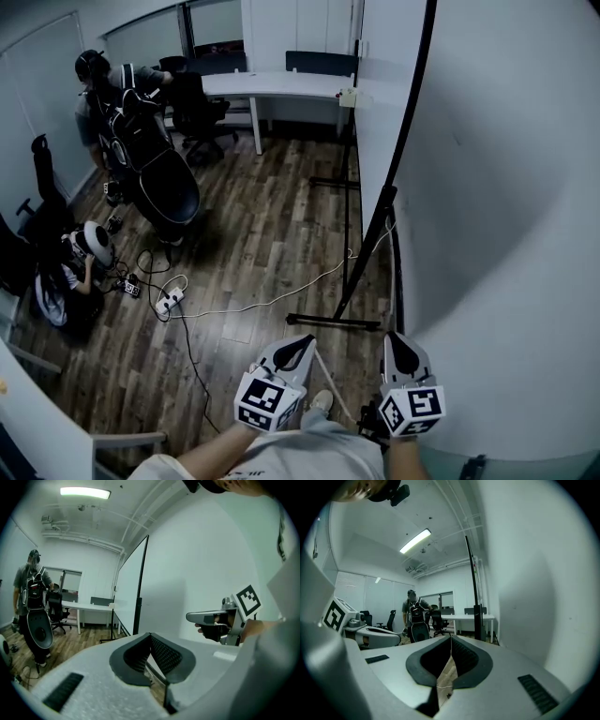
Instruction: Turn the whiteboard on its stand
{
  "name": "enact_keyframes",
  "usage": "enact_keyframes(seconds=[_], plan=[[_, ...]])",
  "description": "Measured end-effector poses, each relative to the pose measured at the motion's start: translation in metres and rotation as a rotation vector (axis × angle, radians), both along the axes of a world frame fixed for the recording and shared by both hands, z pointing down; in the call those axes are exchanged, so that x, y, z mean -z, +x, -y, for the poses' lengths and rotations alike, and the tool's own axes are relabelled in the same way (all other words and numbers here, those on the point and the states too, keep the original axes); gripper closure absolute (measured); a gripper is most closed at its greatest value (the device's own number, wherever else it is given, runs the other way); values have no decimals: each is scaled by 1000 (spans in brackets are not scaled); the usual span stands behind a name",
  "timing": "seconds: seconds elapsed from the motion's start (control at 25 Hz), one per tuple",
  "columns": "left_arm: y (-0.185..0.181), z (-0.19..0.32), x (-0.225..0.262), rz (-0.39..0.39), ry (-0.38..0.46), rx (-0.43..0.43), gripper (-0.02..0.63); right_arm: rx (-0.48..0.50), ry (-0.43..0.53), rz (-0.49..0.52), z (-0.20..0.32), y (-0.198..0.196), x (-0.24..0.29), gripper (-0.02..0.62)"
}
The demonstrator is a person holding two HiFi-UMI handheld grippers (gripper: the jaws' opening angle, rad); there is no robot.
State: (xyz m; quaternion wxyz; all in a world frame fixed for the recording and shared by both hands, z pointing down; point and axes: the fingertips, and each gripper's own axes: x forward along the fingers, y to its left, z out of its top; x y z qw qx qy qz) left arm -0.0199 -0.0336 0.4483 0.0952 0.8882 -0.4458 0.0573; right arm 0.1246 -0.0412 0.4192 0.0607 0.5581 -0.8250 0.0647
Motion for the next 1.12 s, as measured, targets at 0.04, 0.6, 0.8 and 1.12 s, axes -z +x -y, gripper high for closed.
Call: enact_keyframes(seconds=[0.04,0.6,0.8,1.12], plan=[[4,10,1,3,3,2,595,2,2,0,11,5,2,588],[37,89,8,14,3,22,595,26,-12,-2,89,35,-2,588],[32,109,9,18,-3,6,595,11,-25,-7,109,30,-2,588],[24,137,11,33,-1,-46,595,-20,-16,-12,143,20,2,586]])
